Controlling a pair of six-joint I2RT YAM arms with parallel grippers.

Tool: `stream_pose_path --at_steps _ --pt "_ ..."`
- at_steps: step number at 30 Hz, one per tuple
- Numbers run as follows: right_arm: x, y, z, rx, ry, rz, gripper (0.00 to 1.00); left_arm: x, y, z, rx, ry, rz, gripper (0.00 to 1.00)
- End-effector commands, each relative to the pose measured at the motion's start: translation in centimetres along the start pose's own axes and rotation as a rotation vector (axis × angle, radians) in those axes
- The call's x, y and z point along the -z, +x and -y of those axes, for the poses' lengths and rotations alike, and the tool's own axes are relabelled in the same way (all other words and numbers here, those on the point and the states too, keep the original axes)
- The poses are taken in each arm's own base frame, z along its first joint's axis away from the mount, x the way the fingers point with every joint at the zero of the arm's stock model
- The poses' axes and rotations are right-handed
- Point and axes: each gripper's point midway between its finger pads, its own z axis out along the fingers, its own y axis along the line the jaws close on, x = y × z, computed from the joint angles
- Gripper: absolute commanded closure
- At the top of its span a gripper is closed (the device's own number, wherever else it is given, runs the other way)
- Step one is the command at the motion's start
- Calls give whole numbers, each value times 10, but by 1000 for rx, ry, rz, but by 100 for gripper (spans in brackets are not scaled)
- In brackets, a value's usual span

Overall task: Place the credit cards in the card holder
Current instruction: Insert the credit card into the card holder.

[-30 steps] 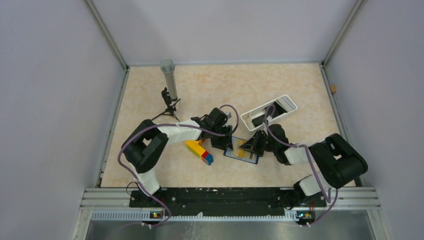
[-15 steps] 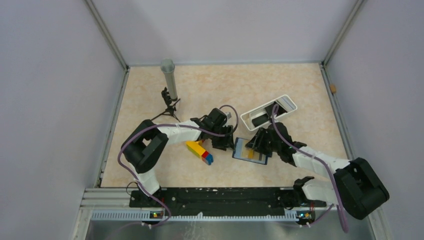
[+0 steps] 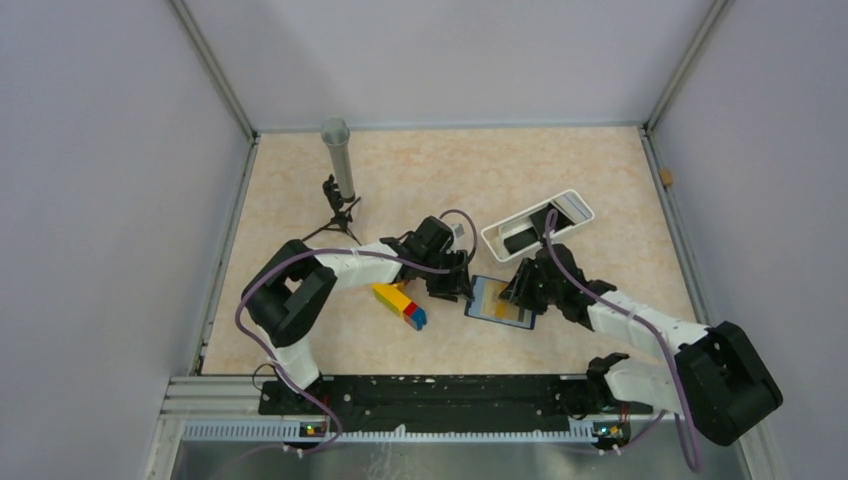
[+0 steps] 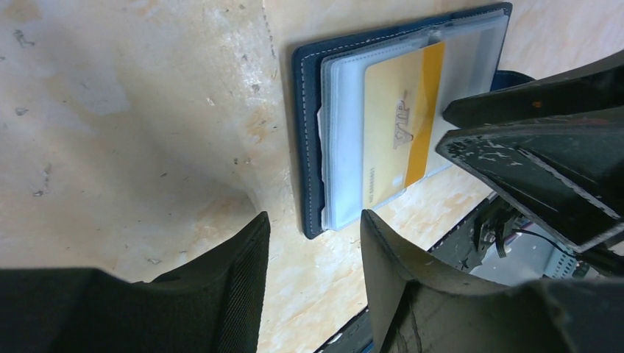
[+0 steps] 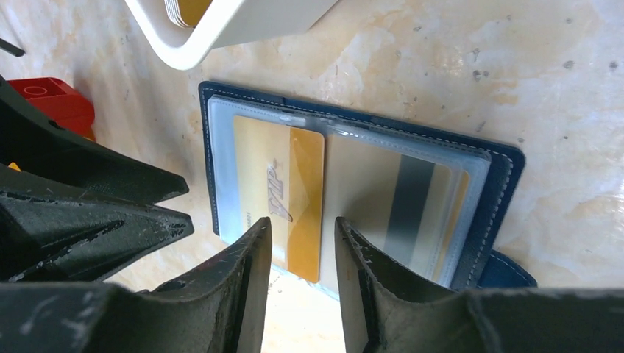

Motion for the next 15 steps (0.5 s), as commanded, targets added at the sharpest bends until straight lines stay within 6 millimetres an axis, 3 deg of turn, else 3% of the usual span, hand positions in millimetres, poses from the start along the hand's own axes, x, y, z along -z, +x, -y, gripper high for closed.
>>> stream_pose_path --at_steps 1,8,15 --pt "-7 5 -10 3 -34 -36 65 -2 -2 11 1 62 7 51" --pt "-13 3 -25 15 -63 -39 76 -6 0 11 9 72 -4 53" --pt "-19 -1 -43 48 -83 -43 79 -6 1 14 16 94 -4 55"
